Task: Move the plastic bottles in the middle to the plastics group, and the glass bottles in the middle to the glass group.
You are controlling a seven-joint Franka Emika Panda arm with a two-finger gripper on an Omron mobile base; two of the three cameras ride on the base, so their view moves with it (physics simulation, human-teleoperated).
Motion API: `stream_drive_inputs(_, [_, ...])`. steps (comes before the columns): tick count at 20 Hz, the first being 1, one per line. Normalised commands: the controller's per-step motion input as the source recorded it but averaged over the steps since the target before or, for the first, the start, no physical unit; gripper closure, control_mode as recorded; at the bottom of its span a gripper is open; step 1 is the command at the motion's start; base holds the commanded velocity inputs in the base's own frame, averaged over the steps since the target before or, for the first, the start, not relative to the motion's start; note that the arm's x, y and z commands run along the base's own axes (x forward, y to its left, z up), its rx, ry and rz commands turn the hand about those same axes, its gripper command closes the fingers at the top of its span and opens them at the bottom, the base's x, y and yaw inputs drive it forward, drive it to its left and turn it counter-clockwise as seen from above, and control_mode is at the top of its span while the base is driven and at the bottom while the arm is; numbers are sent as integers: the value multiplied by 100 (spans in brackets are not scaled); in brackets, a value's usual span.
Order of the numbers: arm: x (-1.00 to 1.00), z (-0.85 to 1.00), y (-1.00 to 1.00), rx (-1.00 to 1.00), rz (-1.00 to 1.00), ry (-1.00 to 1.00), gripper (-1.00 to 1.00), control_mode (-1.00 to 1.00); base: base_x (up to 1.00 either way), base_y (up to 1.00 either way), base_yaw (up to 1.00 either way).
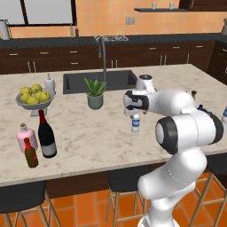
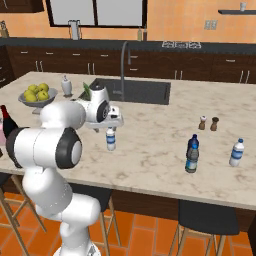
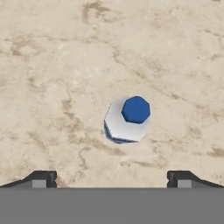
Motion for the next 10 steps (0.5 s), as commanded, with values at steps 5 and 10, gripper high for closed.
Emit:
stream_drive_inputs(5, [22,-25,0,0,0,0,-100,-100,0,0,0])
stream_drive_inputs(10, [19,-16,0,0,0,0,-100,-100,0,0,0])
